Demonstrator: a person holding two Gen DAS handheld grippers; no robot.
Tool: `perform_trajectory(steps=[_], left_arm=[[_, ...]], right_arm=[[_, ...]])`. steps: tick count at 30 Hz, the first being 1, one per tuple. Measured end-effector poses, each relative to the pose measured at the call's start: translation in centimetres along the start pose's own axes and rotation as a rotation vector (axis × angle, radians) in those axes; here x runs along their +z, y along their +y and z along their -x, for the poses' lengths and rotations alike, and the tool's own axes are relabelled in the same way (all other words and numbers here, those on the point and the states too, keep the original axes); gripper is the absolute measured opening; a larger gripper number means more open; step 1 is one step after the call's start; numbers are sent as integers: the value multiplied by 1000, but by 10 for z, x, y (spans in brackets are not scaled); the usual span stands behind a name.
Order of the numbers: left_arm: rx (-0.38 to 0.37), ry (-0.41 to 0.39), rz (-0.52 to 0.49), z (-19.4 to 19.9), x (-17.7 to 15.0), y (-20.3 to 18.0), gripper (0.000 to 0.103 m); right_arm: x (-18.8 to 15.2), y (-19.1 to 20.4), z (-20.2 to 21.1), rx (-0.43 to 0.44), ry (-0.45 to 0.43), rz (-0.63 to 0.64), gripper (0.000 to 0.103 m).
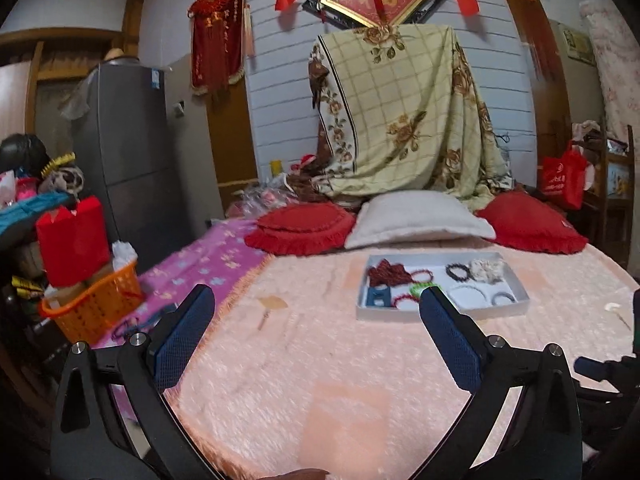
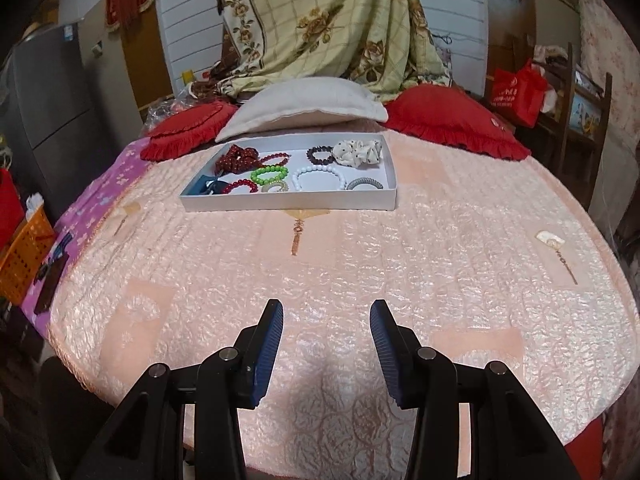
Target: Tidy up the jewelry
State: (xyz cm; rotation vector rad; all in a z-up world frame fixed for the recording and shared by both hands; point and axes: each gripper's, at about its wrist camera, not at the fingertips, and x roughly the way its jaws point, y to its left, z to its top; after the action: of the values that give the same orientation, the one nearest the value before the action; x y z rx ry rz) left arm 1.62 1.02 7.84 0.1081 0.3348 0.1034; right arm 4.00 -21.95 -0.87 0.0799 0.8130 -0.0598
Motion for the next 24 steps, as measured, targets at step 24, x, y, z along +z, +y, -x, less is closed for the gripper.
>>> perform_trajectory(steps=[24], left_arm=[[-38,309,-65,-15,-49,-27,102]], right_arm=[[-10,0,37,-133,-93,5,65]])
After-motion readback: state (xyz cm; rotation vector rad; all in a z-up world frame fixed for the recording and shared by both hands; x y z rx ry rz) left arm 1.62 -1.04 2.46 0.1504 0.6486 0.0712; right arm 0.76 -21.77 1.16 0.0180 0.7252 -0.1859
